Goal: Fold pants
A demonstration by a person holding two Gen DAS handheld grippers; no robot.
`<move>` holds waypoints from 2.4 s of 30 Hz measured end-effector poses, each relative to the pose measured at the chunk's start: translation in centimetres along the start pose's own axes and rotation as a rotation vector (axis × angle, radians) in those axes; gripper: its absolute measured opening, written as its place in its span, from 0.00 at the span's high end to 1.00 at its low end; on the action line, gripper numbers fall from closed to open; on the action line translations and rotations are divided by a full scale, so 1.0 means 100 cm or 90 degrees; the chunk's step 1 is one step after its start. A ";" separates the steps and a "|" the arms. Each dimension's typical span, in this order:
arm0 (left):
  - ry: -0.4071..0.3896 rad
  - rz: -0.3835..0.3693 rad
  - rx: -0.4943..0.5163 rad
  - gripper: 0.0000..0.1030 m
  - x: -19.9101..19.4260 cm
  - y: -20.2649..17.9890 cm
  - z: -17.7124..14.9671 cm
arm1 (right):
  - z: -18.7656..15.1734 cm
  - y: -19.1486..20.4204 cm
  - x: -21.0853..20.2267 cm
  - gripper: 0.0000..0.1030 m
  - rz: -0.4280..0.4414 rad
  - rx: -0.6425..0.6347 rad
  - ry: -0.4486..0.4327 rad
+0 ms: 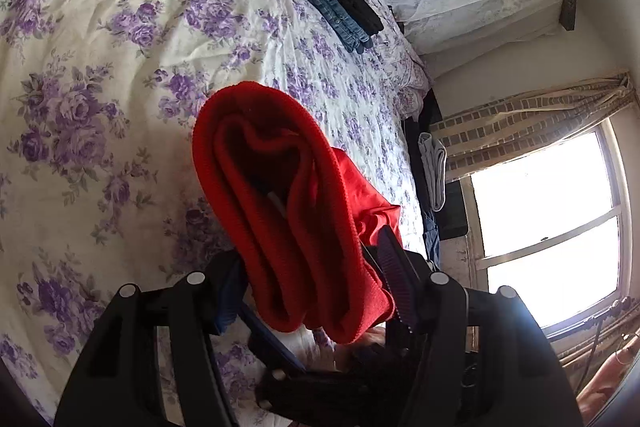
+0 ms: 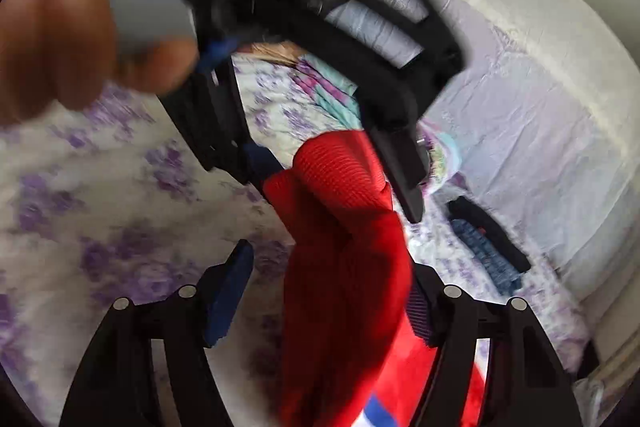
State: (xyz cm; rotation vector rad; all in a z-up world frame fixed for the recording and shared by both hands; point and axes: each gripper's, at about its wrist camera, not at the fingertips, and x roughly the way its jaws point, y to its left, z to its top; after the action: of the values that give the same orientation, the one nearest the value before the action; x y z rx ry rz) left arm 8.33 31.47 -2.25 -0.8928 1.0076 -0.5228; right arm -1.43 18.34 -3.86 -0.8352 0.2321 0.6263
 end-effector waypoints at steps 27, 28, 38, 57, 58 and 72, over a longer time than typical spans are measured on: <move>-0.015 -0.069 0.078 0.54 0.072 -0.110 -0.013 | -0.066 -0.101 -0.084 0.87 -0.135 0.268 -0.081; -0.004 -0.076 0.087 0.54 0.085 -0.119 -0.014 | -0.077 -0.111 -0.090 0.87 -0.148 0.292 -0.076; 0.120 0.000 0.110 0.54 0.245 -0.162 -0.029 | -0.209 -0.183 -0.089 0.87 -0.082 0.593 0.046; -0.063 0.175 0.255 0.12 0.198 -0.165 -0.058 | -0.302 -0.226 -0.105 0.37 0.052 0.814 0.023; -0.064 0.181 0.244 0.12 0.193 -0.156 -0.060 | -0.302 -0.228 -0.103 0.37 0.058 0.820 0.023; -0.084 0.319 0.300 0.10 0.205 -0.112 -0.105 | -0.310 -0.242 -0.083 0.57 0.009 0.756 0.102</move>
State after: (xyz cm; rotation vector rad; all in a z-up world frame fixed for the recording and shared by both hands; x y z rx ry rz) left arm 8.62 6.11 -5.58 -0.2354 0.8935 -0.2510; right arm 8.00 -20.67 -5.72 0.2673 0.6692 0.3299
